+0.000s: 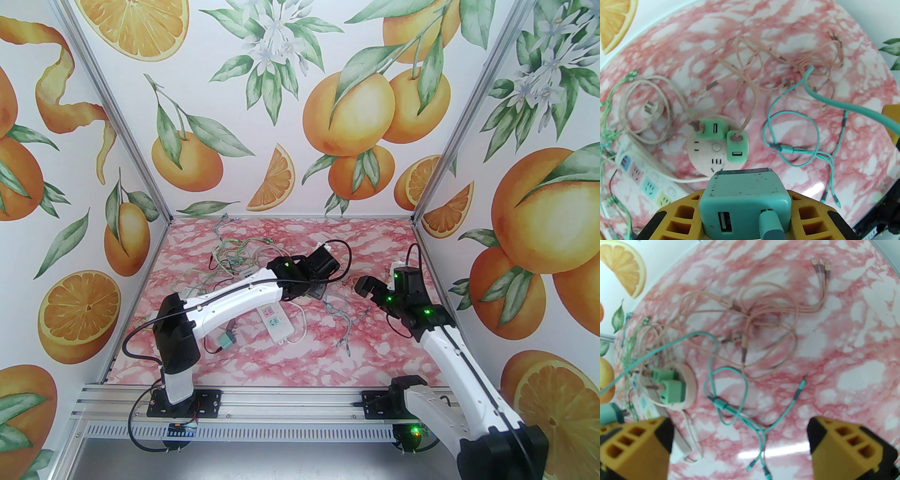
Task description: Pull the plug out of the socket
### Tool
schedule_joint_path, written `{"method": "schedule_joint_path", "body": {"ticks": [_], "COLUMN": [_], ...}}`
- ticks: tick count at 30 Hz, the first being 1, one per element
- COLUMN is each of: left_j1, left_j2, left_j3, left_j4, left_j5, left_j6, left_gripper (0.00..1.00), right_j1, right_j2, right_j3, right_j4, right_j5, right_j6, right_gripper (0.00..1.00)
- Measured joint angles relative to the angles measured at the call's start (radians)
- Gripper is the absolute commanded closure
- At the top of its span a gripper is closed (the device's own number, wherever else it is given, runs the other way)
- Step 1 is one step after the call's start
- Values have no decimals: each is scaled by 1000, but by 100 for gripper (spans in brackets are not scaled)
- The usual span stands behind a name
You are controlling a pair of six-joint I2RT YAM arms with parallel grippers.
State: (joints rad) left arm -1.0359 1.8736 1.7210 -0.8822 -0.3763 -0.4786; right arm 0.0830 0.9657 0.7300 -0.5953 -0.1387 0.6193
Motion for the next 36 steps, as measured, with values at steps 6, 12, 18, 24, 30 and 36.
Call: {"method": "schedule_joint_path", "body": {"ticks": [6,12,18,24,30,36], "left_j1": [-109,-190,-226,-241,-244,-258], "left_j2": [-1,25,99,177,187,186], "left_j3": [-118,-192,-195,-200,-231,-240], "left_j4": [-42,-29,24,63,105,126], "left_j5": [-138,-183,-184,-164,-124,-101], "left_j6": [-109,-193,-249,-285,-309,-329], "left_gripper": [74,73,72,64,47,26], "right_j1": [-26,-26,-26,-26,-25,-21], "right_j2": [17,16,-5,-43,-53,-56], "right_j3": [0,0,-6,-24,-36,-46], "right_j4": [-8,-12,-38,-68,-87,-86], "right_j5": [1,7,35,61,69,69], "right_j6": [-12,-11,-7,-3,1,1], "right_gripper": [0,0,0,0,0,0]}}
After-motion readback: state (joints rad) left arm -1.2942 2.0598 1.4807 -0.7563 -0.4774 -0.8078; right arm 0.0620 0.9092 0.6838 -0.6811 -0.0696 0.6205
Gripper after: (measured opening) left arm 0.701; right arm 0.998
